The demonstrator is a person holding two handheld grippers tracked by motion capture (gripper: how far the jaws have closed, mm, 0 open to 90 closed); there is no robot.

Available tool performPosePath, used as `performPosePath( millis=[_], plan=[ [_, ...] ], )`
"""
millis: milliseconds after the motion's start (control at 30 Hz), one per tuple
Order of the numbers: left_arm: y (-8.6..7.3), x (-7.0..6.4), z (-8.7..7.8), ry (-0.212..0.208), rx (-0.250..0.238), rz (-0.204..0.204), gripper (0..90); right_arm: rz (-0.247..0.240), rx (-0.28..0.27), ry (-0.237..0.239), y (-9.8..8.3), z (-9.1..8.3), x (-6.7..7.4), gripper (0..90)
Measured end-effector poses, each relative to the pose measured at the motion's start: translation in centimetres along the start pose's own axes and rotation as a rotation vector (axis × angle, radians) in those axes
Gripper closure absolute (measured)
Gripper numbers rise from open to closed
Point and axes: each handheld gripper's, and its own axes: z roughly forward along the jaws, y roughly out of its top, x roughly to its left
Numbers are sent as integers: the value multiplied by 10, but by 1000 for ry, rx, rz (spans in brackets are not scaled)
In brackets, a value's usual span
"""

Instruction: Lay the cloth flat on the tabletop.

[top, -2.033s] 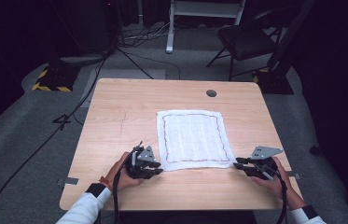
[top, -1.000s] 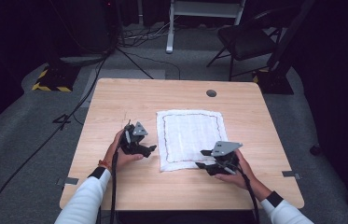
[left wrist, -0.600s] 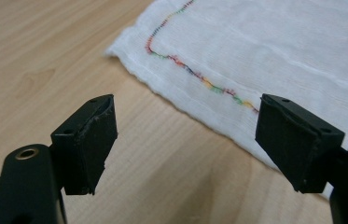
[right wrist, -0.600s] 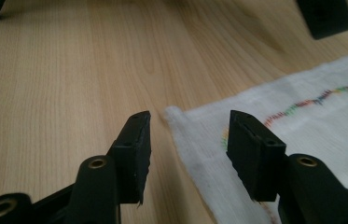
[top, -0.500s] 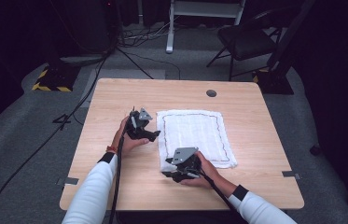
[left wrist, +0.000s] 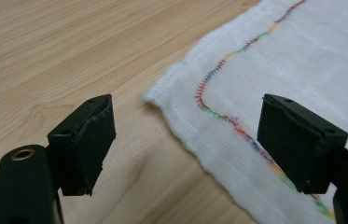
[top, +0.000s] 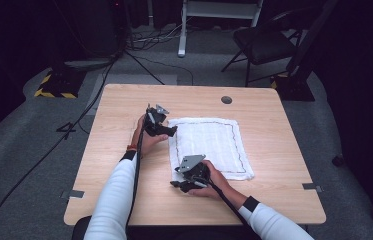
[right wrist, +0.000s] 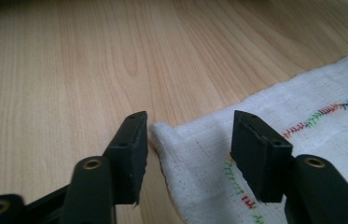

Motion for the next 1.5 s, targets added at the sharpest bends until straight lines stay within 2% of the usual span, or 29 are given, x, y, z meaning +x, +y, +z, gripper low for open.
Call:
performPosePath(
  millis=[67,233,300,367,433,467,500,533,633,767,867,1167,1500],
  plan=[
    [1,0,6,35,-8,-13,197,24,-2,-1,0,0,-1,551],
    [1,3,21,58,34,-6,203,32,6,-31,-1,-2,-2,711],
    [1,6,23,42,31,-18,206,19,9,-36,0,-2,-1,753],
    [2,8,23,14,31,-25,257,11,12,-48,0,-2,0,790],
    [1,8,23,-28,23,-23,337,11,12,-56,0,-2,0,818],
    [1,7,22,-56,22,4,395,13,12,-59,0,-2,0,829],
    [2,5,21,-72,23,25,505,14,11,-60,0,-2,0,837],
    [2,3,21,-75,27,35,575,13,9,-61,-1,-2,0,843],
    [2,1,20,-96,26,56,706,11,5,-60,-1,-3,1,863],
    [0,4,16,-121,34,66,814,-4,2,-61,-1,-5,2,872],
    [-2,6,12,-127,33,77,842,-9,-3,-58,0,-5,3,874],
    [-7,19,-9,-118,33,97,856,-25,-15,-48,10,0,8,876],
    [-17,27,-22,-119,0,63,856,-59,-18,-43,26,8,19,878]
  ],
)
